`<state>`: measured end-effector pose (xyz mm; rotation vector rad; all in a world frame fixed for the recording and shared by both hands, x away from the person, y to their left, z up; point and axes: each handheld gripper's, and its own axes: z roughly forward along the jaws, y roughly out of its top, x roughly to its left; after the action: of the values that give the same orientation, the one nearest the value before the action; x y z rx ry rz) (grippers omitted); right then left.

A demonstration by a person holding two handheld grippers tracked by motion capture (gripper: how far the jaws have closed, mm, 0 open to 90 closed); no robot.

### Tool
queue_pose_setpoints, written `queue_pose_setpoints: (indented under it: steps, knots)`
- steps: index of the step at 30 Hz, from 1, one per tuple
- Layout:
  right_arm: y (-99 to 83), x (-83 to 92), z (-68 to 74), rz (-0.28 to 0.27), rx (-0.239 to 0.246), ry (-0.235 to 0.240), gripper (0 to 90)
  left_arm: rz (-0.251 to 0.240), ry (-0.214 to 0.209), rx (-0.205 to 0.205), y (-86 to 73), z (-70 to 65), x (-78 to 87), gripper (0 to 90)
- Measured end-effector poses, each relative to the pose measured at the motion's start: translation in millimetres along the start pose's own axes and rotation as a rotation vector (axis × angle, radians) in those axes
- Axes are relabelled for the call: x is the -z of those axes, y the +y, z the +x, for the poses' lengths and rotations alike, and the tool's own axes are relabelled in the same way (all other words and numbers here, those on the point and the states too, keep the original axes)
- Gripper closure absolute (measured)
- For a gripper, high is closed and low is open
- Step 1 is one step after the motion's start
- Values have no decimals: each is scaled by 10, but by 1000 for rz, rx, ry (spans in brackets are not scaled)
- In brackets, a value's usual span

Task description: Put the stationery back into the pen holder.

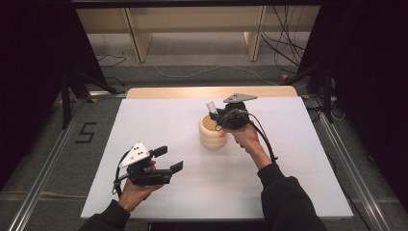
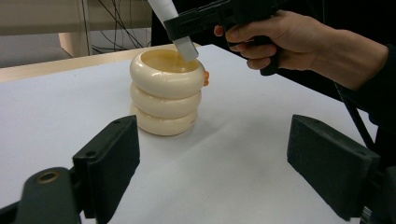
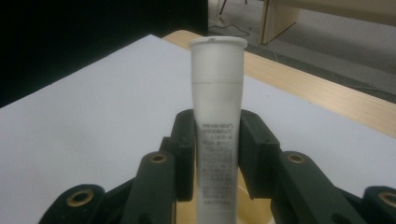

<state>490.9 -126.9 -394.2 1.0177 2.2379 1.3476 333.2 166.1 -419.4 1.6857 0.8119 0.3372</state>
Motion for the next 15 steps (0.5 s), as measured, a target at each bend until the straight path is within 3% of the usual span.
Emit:
queue_pose_setpoints:
  steps: [15]
  knots:
    - [-81, -132, 2, 56, -9, 7, 696, 2, -2, -6, 2, 0, 5, 166]
